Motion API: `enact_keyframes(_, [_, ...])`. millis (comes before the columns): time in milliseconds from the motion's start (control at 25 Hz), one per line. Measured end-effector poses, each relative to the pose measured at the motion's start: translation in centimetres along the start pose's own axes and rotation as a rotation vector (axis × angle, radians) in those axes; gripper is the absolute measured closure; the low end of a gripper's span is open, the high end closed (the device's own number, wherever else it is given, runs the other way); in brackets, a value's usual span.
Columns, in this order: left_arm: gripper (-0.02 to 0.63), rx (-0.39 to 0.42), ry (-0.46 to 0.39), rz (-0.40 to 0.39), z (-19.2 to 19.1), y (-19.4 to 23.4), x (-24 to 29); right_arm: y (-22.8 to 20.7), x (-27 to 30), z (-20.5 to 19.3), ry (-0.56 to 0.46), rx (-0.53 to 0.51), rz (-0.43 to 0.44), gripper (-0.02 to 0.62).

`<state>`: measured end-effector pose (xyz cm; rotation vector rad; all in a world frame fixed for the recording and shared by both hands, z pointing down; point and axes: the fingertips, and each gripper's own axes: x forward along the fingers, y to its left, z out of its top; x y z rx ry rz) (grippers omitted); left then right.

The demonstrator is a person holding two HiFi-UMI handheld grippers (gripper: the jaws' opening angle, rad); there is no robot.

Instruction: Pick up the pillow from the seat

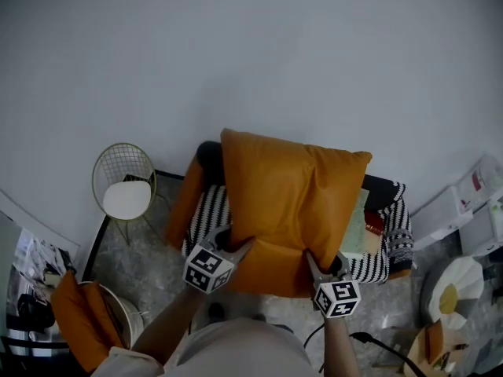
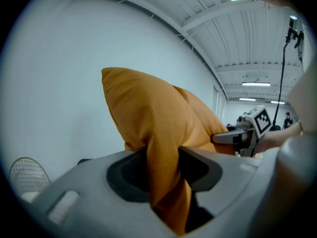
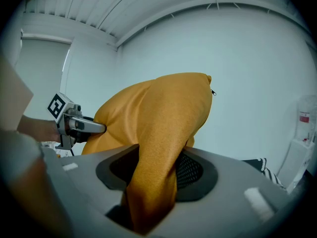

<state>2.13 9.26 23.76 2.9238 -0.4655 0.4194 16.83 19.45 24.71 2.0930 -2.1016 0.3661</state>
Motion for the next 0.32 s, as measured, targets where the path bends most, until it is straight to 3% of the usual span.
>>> enact_keyframes(320, [0.436, 0.011, -0.002, -0.002, 0.39, 0.07, 0.49, -0.46, 0.22, 0.12, -0.004, 0.001, -0.003, 0.38])
